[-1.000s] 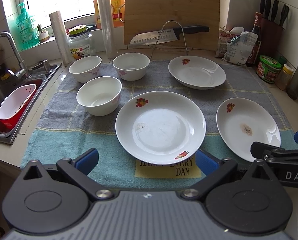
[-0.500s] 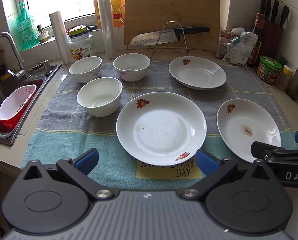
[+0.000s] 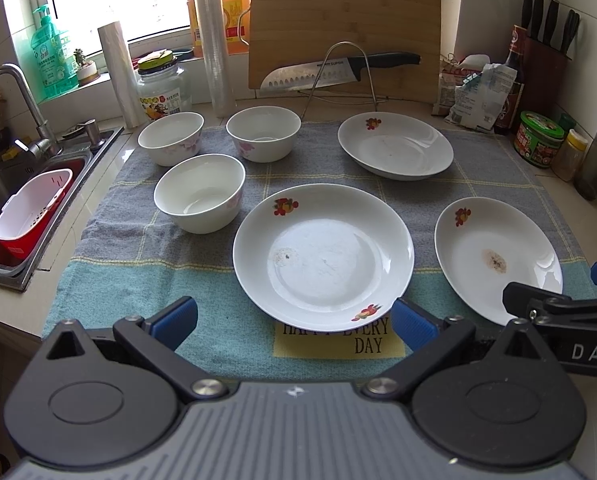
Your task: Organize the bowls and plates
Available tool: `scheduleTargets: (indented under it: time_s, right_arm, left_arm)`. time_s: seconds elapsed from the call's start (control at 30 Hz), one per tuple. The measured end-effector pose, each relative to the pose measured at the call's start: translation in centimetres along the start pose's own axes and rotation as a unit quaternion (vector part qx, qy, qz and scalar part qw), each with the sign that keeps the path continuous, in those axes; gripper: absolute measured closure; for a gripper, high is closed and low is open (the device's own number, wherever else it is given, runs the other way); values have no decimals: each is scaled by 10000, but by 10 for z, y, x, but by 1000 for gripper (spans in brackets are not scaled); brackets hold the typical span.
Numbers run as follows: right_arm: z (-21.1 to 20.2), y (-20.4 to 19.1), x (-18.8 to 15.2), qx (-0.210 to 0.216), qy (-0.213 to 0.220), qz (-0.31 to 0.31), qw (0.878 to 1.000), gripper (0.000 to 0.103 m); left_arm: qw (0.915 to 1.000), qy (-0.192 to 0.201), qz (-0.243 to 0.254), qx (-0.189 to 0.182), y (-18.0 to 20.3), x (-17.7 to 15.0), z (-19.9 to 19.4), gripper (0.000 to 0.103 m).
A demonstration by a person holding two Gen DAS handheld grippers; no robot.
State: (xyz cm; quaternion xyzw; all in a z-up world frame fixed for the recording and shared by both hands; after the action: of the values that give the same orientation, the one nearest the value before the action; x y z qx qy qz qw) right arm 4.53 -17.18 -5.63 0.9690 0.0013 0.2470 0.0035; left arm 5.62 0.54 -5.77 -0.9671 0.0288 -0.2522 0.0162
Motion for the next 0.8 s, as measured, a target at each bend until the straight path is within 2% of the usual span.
scheduleTargets:
  time_s: [0.8]
  right_arm:
    - [-6, 2, 1, -22, 154, -109, 9998, 0]
  left_arm:
    - [10000, -6, 42, -65, 6, 1, -1, 1]
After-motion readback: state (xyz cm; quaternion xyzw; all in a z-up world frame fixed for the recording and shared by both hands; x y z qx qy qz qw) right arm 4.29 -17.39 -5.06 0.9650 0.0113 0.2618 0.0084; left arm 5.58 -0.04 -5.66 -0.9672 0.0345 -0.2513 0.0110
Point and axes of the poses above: each gripper's, at about its wrist camera, not at the fingertips, and z roughly the way its jaws point, y to its right, x to its top, the point moved 9 cm from there along z, roughly the way its jaws point, and after that the axes turned 11 degrees about -y, right-handed, at the moved point
